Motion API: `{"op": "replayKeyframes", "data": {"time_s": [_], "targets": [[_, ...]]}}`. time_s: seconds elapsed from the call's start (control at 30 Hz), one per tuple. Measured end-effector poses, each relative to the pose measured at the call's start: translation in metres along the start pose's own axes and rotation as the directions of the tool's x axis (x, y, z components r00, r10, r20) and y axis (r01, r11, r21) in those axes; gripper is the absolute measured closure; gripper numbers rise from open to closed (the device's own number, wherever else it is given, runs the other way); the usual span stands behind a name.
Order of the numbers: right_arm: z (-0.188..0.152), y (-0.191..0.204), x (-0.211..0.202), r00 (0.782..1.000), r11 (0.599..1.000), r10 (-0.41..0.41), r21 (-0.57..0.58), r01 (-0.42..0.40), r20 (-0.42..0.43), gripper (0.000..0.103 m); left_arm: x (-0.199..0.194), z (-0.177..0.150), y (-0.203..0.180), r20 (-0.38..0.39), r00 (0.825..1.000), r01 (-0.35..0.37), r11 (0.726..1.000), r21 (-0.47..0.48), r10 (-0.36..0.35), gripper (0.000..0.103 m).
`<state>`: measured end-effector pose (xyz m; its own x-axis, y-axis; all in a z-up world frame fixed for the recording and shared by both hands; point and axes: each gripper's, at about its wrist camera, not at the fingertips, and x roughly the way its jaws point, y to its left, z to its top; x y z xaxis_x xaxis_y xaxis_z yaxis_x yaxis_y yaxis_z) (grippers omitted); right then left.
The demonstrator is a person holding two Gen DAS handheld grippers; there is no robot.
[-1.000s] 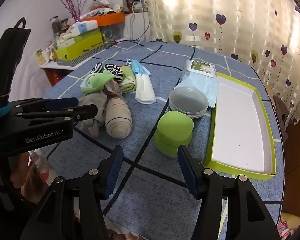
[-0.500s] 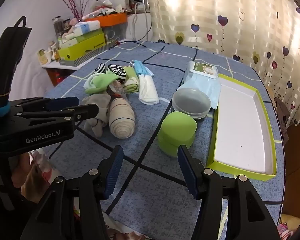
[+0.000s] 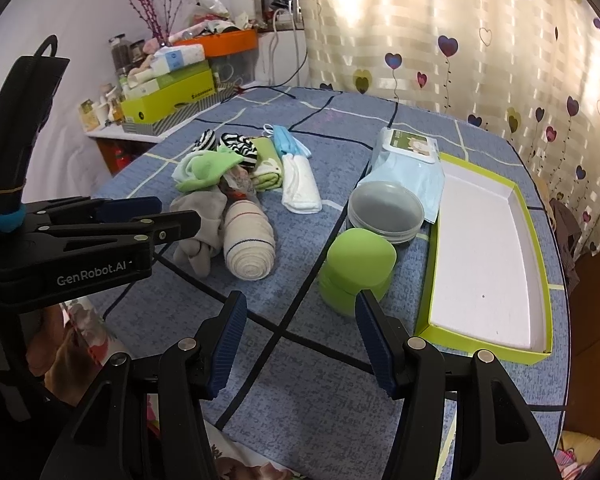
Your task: Organize soft objects
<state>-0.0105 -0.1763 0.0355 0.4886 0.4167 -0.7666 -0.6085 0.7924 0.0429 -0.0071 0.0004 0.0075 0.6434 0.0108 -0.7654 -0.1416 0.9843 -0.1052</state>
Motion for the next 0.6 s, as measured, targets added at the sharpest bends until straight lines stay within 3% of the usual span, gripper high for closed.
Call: {"op": "replayKeyframes", "data": {"time_s": [0.6], "targets": [[0.0023, 0.0017, -0.0001, 1.0, 1.0, 0.001, -0.005, -0.001, 0.001, 0.046, 0.0044, -0.0012, 0.0007, -0.014, 1.0, 0.015, 1.0, -0.006, -0.015, 0.053]]}}
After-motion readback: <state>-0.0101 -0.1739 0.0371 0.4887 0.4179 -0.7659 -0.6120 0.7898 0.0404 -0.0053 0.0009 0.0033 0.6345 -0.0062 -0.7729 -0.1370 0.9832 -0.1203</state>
